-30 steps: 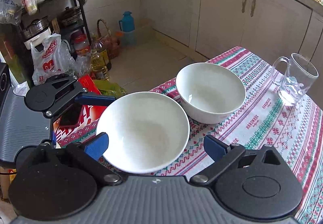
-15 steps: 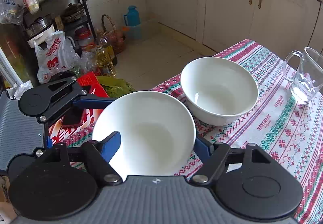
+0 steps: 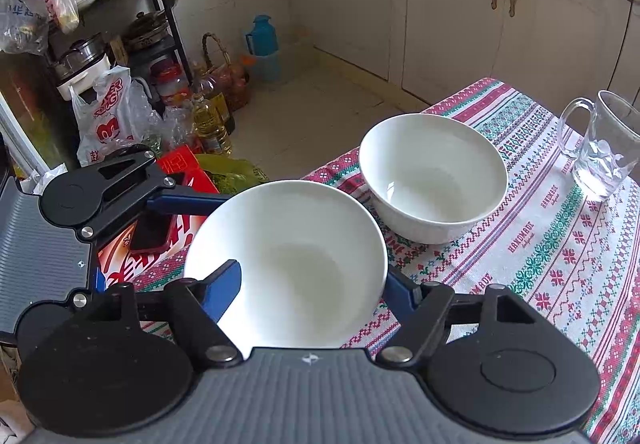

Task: Organize plates and bowls
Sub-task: 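Lower the held bowl into another white bowl and open the right gripper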

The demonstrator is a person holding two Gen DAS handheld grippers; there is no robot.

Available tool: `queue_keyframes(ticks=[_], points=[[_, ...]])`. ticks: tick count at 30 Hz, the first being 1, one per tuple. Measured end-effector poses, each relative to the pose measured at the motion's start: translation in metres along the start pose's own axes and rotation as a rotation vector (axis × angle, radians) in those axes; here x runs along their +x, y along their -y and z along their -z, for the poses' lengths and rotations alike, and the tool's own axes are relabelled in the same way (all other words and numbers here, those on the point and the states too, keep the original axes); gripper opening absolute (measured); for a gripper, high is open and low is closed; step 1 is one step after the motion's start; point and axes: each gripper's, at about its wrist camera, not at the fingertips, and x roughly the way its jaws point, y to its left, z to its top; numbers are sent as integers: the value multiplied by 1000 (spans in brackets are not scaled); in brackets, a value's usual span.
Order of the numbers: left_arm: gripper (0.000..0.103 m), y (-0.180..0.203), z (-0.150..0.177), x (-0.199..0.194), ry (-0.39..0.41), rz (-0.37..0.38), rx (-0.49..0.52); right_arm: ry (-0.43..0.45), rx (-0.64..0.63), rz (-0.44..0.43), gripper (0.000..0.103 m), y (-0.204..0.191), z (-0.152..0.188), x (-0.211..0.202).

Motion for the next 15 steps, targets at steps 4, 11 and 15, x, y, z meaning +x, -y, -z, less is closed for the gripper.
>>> queue_keyframes(ticks=[4, 11, 15], points=[[96, 7, -6, -11, 6, 11, 15, 8, -3, -1, 80, -3, 4, -14], [96, 28, -15, -34, 14, 26, 50, 37, -8, 8, 80, -15, 16, -51], [96, 42, -20, -46, 24, 44, 71, 60, -8, 19, 80, -21, 25, -74]])
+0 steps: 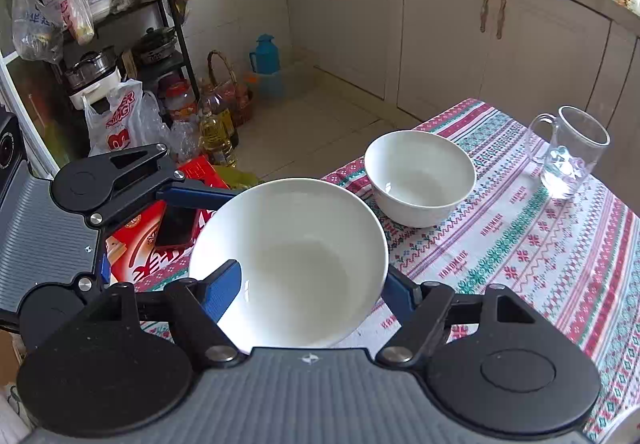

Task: Organize plates and bowls
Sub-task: 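Lower the held bowl into another white bowl and open the right gripper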

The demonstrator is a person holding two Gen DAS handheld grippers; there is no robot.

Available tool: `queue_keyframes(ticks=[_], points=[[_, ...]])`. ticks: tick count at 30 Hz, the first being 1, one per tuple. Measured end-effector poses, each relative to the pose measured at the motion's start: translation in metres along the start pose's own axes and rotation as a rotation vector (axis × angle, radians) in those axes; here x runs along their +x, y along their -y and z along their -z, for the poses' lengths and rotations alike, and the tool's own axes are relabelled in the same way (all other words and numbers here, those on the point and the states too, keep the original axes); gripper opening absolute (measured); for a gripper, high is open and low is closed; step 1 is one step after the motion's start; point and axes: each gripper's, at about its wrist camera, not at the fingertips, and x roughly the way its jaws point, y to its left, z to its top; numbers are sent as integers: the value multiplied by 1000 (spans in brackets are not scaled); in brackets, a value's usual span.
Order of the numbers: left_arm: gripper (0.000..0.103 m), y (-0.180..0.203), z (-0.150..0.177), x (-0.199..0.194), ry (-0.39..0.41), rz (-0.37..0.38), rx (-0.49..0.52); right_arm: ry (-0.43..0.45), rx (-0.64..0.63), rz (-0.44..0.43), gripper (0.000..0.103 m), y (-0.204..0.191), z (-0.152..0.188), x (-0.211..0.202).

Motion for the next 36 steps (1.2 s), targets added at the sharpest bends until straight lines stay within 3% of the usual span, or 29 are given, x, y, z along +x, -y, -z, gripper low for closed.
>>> queue_keyframes(ticks=[17, 36], points=[[97, 67, -17, -3, 42, 162, 67, 43, 82, 133, 80, 7, 60, -80], [97, 91, -16, 20, -28, 220, 76, 19, 157, 153, 80, 28, 100, -85]])
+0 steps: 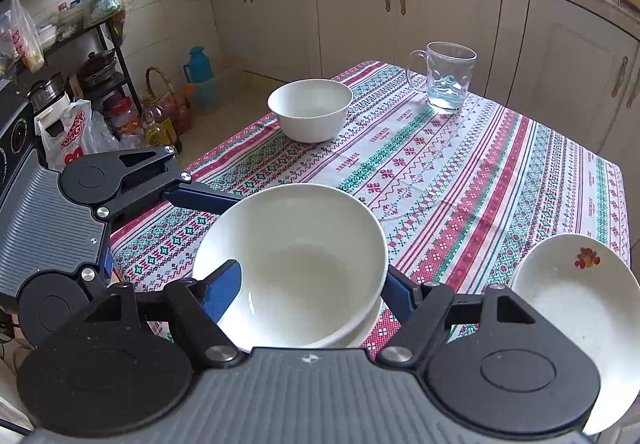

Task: Organize plates and bowls
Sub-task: 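Lower the held bowl into another white bowl and open the right gripper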

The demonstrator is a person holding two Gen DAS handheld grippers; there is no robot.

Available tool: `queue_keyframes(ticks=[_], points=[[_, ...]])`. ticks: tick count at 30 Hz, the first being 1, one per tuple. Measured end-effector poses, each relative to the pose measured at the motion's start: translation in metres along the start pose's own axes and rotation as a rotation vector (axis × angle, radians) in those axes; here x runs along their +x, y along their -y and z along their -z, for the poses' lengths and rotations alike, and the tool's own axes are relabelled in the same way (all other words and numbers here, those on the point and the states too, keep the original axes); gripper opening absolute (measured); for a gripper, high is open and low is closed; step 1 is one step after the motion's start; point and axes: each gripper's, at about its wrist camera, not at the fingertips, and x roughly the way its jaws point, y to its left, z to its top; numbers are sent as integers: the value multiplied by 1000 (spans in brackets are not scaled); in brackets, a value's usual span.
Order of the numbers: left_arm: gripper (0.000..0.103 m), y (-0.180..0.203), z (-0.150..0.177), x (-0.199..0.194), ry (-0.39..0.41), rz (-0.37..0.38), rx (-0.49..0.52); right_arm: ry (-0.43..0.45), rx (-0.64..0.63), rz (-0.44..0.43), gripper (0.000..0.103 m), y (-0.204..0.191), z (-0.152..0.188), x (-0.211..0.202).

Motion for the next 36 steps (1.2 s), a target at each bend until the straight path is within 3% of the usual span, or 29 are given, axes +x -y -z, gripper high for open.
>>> queue_keyframes(ticks=[36], points=[[97, -10, 3, 13, -27, 36, -39, -22, -1, 10, 81, 5, 9, 18]])
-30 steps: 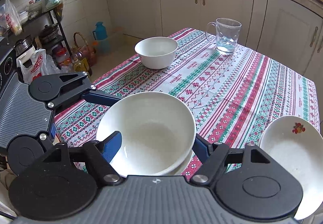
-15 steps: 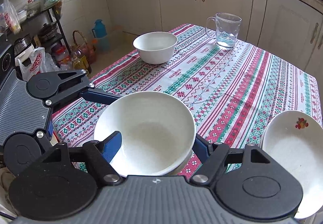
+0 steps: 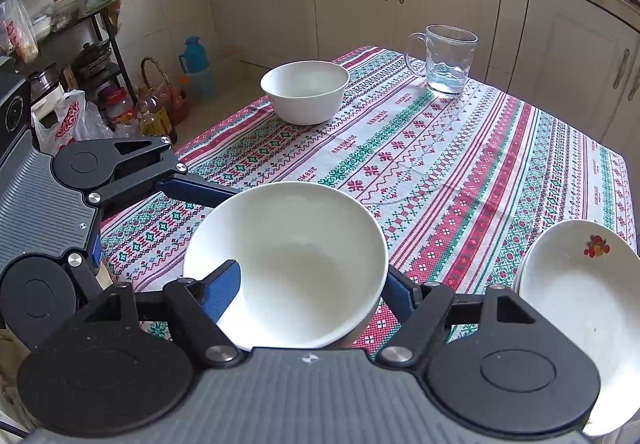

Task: Organize plates and bowls
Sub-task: 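Lower the held bowl into another white bowl and open the right gripper, then grasp the rim of the two nested bowls with the right gripper and lift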

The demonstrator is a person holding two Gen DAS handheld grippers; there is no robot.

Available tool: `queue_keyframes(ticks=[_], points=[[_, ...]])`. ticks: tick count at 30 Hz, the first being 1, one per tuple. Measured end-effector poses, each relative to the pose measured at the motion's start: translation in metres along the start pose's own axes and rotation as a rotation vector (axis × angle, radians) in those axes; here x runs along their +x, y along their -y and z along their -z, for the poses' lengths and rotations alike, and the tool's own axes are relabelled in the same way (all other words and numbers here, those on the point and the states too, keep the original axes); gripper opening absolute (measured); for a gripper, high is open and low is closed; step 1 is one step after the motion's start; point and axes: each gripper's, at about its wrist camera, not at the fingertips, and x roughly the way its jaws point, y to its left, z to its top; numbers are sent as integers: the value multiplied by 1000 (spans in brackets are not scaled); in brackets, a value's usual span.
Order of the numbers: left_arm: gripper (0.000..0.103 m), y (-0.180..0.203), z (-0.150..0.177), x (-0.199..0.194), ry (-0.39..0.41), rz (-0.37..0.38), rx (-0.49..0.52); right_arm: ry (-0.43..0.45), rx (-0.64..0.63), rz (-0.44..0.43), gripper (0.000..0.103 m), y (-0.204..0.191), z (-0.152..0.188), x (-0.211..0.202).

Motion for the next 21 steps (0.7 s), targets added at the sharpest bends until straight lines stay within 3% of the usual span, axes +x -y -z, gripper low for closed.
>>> queue_keyframes(ticks=[5, 7, 8, 16, 21], points=[[98, -4, 1, 1, -6, 20, -15, 1, 2, -2, 84, 0, 1, 0], [98, -3, 1, 0, -4, 15, -3, 18, -4, -2, 98, -2, 1, -2], [99, -2, 1, -1, -1, 15, -1, 27, -10, 2, 100, -3, 2, -4], [99, -11, 9, -23, 12, 0, -3, 32, -25, 18, 101, -4, 0, -11], [99, -38, 16, -39, 33, -77, -29, 46, -35, 28, 103, -1, -14, -20]])
